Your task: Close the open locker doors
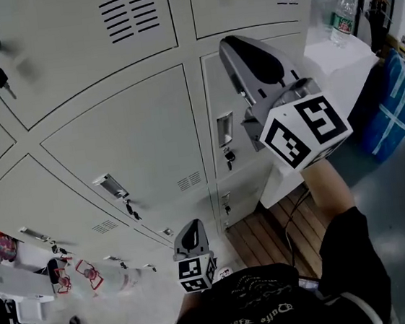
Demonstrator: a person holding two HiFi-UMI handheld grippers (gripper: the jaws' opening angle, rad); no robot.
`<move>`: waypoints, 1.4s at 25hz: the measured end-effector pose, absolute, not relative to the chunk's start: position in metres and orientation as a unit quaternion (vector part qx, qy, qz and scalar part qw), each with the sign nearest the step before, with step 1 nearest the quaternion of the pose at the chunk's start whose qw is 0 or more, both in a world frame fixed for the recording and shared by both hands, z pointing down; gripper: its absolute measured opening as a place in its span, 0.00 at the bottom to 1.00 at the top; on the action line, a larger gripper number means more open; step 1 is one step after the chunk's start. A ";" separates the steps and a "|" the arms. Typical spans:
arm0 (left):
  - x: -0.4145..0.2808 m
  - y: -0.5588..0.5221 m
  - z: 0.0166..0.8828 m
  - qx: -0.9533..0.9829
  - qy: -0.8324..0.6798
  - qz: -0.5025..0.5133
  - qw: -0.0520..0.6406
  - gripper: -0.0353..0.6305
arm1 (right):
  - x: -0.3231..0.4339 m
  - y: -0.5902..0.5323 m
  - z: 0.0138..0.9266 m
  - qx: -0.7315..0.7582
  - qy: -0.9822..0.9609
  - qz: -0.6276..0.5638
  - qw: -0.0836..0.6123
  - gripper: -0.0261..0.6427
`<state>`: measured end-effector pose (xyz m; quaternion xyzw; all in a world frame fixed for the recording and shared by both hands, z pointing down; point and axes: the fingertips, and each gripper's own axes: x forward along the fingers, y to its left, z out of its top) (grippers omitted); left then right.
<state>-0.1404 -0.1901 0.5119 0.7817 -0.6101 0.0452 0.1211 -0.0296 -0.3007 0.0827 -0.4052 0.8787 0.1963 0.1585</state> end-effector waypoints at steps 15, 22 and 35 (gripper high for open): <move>-0.107 -0.205 0.467 0.810 -0.579 0.021 0.088 0.06 | 0.077 -0.261 0.214 -0.519 0.835 0.166 0.081 0.08; -0.081 -0.204 0.462 0.823 -0.564 0.024 0.072 0.06 | 0.113 -0.243 0.282 -0.567 0.811 0.140 0.031 0.08; -0.044 -0.194 0.454 0.842 -0.537 0.010 0.046 0.06 | 0.127 -0.209 0.401 -0.604 0.796 0.034 -0.015 0.08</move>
